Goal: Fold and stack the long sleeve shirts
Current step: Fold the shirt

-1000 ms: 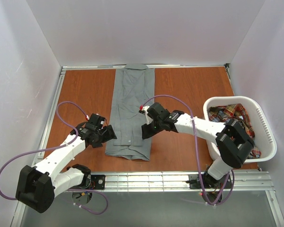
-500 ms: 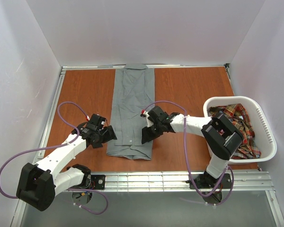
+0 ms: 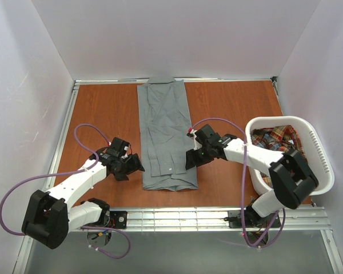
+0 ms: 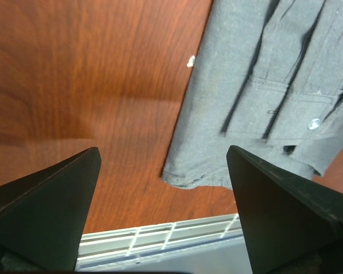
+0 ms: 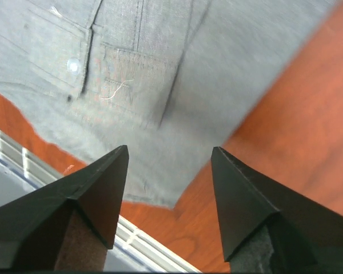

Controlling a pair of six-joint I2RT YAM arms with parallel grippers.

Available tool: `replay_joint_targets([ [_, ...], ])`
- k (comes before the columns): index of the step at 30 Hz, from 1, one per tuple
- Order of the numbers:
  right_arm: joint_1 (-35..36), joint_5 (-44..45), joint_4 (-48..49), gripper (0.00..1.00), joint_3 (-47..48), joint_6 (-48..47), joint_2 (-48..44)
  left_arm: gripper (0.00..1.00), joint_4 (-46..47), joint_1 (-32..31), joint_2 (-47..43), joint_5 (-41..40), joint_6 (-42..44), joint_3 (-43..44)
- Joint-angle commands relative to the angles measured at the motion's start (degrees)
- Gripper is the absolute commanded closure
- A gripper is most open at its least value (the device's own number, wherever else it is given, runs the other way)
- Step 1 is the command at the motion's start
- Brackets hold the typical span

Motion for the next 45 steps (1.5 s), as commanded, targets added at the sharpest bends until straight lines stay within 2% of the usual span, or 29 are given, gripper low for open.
replay_joint_targets([
  [1,-0.2,5.2,-3.7,0.43,-2.4,4.6,-6.1,0.16,1.0,-0.6,-0.4,4.7,-1.7,-1.3],
  [4,-0.9,4.1,-2.9,0.36,-7.2,10.2,-9.0,0.17,2.0,-2.2,0.4,6.2,-3.2,-2.7],
  [11,-1.0,-0.1,4.2,0.35,-16.5,21.2,-12.2,0.23,3.0,-6.0,2.9,5.8,-6.7,-3.6],
  [18,0.2,-3.3,7.5,0.36,-18.0,23.4,-9.7,0.29,2.9,-10.6,6.4,5.3,-8.1,-4.9],
  [24,1.9,-2.0,9.0,0.37,-18.4,24.3,-6.0,0.4,4.6,-11.6,9.5,5.4,-8.4,-5.6],
  [29,2.4,-0.8,9.6,0.49,-18.5,24.2,-4.4,0.5,6.1,-12.5,12.6,5.4,-8.3,-4.6],
  [30,2.3,-0.6,9.6,0.57,-18.4,23.9,-4.3,0.54,6.3,-12.6,13.3,5.3,-8.2,-4.6],
  [32,2.3,-0.3,9.6,0.63,-18.4,23.6,-4.2,0.59,6.4,-12.7,13.8,5.3,-8.2,-4.6],
  [33,2.3,-0.2,9.5,0.69,-18.3,23.4,-4.2,0.66,6.4,-12.8,14.0,5.2,-8.2,-4.6],
  [38,2.3,-0.1,9.2,0.85,-17.7,22.1,-4.0,0.87,5.6,-12.8,12.9,3.6,-8.3,-3.7],
  [41,2.4,0.5,7.6,0.98,-16.4,20.2,-4.1,1.0,3.5,-12.8,11.8,1.4,-8.0,-1.8],
  [45,2.4,1.8,2.8,0.99,-13.6,16.5,-6.0,1.0,-1.4,-12.8,9.1,-0.3,-6.8,1.8],
])
